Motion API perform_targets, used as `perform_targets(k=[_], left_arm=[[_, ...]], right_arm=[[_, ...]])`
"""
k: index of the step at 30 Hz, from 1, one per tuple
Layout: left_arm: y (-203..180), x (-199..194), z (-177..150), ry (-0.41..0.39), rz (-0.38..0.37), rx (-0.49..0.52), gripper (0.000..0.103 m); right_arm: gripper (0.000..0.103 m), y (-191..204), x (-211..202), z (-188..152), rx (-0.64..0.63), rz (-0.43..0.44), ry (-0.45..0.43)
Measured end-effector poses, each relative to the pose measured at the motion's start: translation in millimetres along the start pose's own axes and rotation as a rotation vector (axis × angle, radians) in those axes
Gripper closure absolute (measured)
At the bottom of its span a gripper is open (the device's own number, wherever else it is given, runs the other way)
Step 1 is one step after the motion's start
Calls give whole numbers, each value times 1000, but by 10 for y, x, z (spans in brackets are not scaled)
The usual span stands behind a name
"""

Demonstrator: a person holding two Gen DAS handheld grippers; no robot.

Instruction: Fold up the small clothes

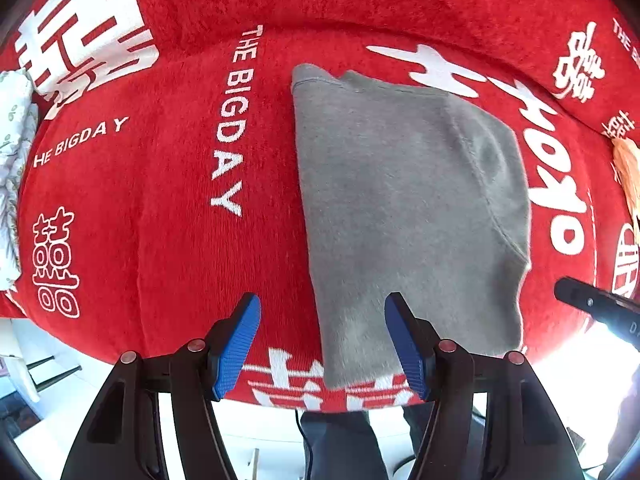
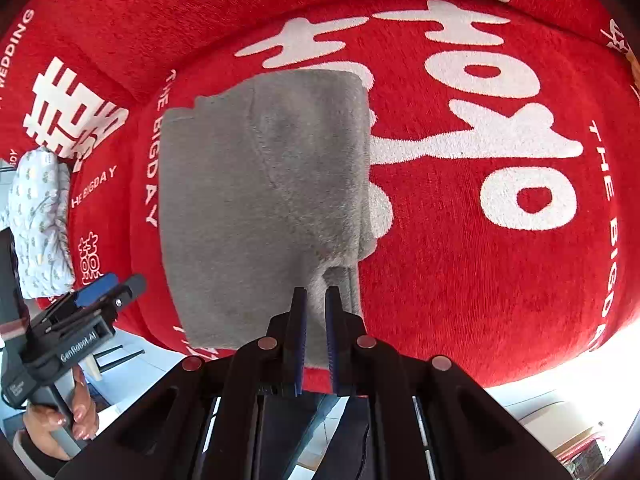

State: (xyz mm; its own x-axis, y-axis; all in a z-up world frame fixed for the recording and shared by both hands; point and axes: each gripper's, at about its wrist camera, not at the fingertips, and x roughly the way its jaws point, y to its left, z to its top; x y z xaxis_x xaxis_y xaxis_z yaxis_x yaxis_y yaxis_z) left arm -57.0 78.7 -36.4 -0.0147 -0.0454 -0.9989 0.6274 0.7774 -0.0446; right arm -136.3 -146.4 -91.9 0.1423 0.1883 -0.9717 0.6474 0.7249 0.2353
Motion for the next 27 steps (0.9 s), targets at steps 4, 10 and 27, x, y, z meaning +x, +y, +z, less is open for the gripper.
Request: perform_targets(k=[4,10,27], left_arm=[[-54,-134,-100,10,-5,16,37],[-93,-377,-167,-28,55,33,4],[23,-831,15,-70,54,-42,4]], right_arm=[[93,54,-95,-55,6,-2,0],[93,141,-278,-116,7,-1,-7],[25,443,-744,-65,-43,-47,-88]])
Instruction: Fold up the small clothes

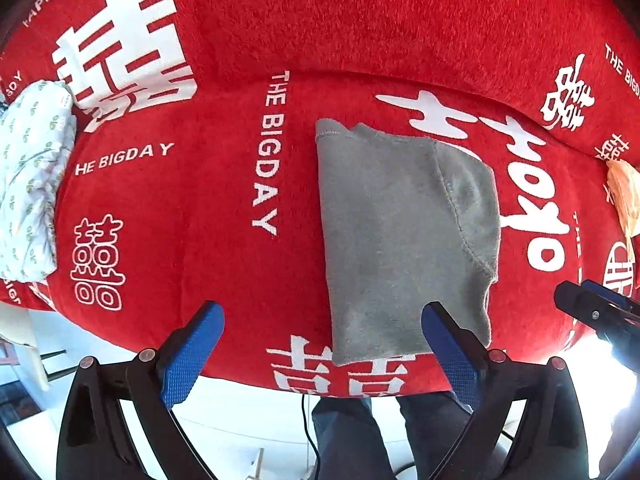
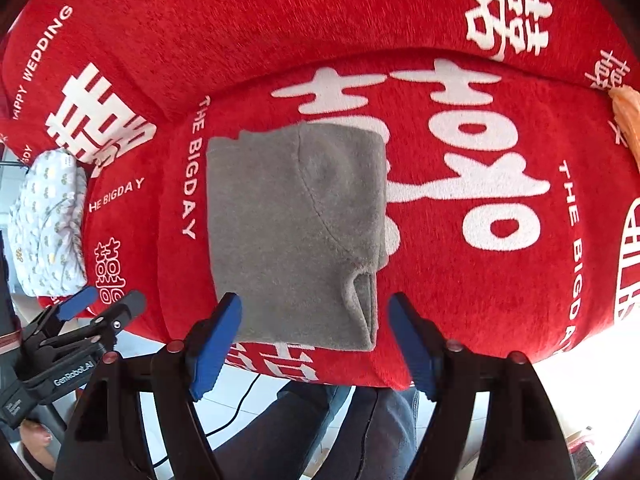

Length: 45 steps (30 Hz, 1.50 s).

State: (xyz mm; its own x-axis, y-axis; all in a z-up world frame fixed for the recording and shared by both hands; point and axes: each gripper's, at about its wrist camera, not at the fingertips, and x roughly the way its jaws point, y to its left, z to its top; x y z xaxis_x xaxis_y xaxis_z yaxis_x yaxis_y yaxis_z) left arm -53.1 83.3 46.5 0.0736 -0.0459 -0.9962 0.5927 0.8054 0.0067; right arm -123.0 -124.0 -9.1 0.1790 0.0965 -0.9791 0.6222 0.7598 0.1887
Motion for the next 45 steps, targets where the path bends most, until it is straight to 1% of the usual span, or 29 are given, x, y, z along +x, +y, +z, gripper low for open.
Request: perform_targets(k=[4,6,9,11,15,18,20,21,24,28,37,45], left_arm=[[-26,-100,11,-11,-9,-2,4],[-38,-130,19,-2,-27,-4,4],[-58,-186,19,-4,-31,1,4],[-79,-209,14,-2,-29,10,4],[-120,-228,-4,5,-38,26,1],[-138,-246,-27,4,-21,27,1],[-130,-297,-38,-18,-21,20,1],[-127,-345,-42,-41,-11,15,1],[-128,-413,-41,-74,15,17,1],[-128,-445,-14,-90,30,21,1],[-133,-469,4,-92,22,17,1],[-79,-476,28,-90,24,-7,1]], right_arm=[[22,51,-82,12,-11,-38,-14],[12,85,-127,12,-29,-66,-28],[11,141,-221,16,-55,-111,-62],[0,165,-265,16,-61,-133,-82],[0,196,-311,19,-71,-146,-113],[0,214,-319,6,-75,-141,-104],[0,225,-330,-13,-78,-151,-104],[0,233,-340,-25,-80,-160,-107],[0,247,-381,-41,-77,-174,-113],[0,262,-409,-25,-74,-183,-115],[0,296,-447,-12,-62,-178,-120],[0,281,-449,-19,-54,-180,-119]])
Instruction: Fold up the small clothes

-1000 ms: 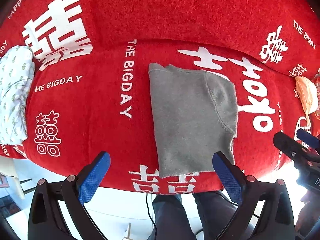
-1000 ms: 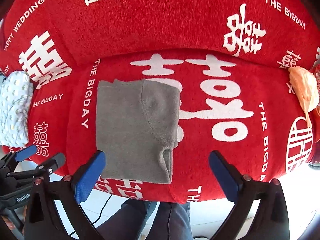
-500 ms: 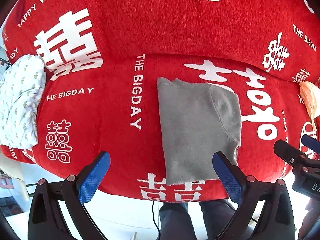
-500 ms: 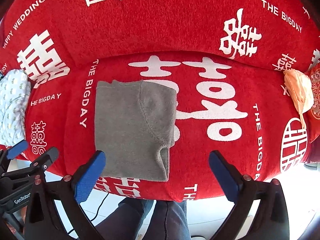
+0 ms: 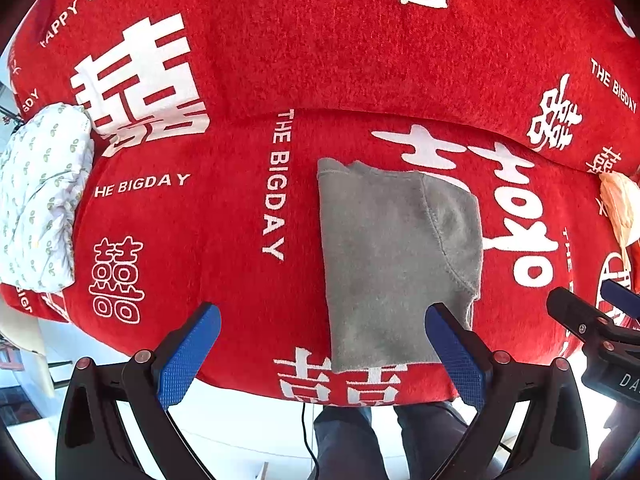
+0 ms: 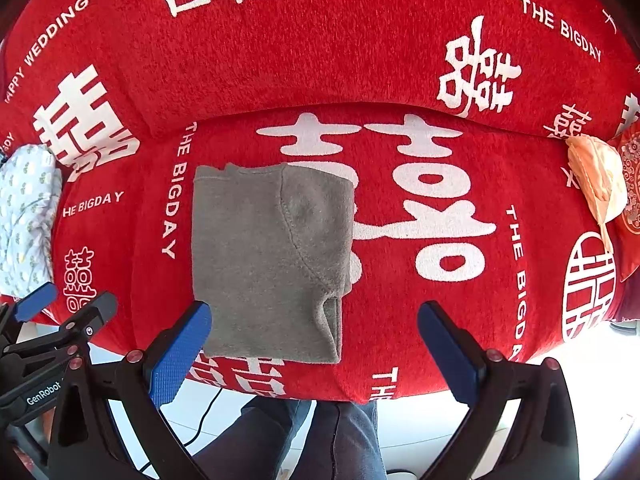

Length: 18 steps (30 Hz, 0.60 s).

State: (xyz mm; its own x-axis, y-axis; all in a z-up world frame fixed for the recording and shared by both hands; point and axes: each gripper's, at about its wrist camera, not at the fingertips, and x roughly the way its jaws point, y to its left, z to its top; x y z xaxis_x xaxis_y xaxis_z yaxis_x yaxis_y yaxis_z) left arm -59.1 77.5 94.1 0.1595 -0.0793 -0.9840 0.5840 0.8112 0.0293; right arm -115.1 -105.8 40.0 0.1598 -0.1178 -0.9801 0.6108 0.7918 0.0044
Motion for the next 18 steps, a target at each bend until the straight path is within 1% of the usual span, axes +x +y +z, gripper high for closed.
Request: perform_targets(k=[18], left_arm=[[10,-2,-15,0,5,-7,1]], right_arm=[[0,-2,0,5,-1,-2,0]])
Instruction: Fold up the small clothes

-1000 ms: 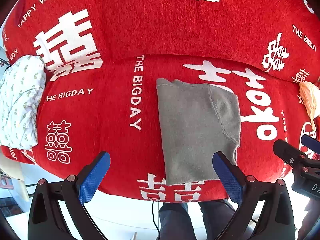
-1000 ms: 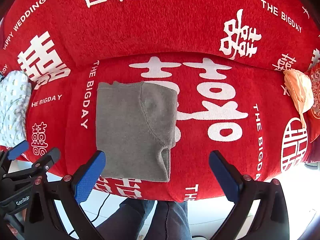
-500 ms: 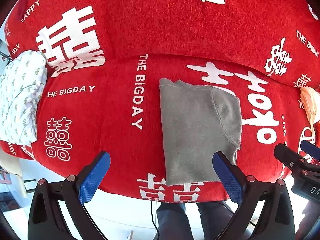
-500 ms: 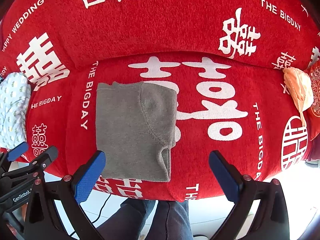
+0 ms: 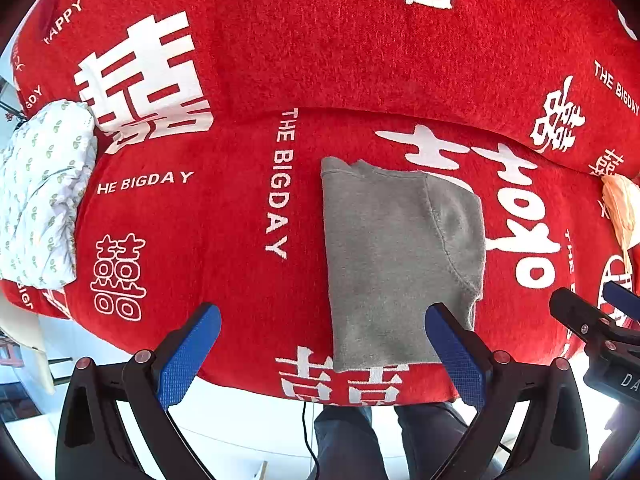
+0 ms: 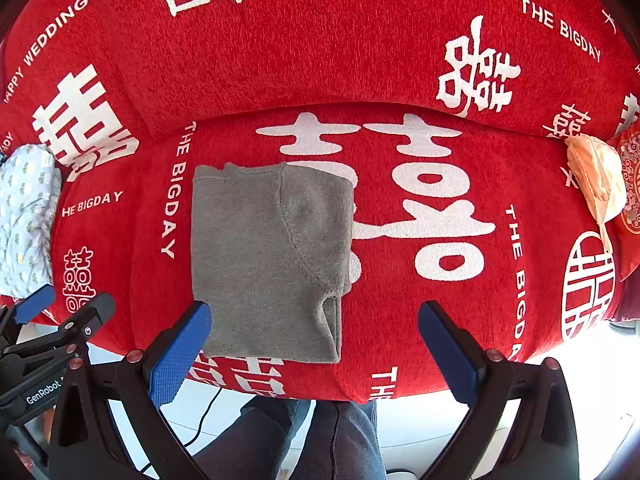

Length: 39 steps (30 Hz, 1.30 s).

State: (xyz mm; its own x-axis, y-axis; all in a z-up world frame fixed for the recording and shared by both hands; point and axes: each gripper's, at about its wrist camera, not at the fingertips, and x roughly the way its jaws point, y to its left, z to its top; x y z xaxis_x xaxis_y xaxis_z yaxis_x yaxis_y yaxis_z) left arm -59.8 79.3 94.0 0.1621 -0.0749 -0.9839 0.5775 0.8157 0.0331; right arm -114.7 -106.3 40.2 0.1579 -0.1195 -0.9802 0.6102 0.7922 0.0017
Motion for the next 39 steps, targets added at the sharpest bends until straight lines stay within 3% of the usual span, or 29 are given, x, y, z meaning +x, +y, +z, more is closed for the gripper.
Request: perform_targets(k=[39], left_arm=[[23,-9,-4,-1,4,-9,1]], right_arm=[[0,7,-4,23,-3,-3,0]])
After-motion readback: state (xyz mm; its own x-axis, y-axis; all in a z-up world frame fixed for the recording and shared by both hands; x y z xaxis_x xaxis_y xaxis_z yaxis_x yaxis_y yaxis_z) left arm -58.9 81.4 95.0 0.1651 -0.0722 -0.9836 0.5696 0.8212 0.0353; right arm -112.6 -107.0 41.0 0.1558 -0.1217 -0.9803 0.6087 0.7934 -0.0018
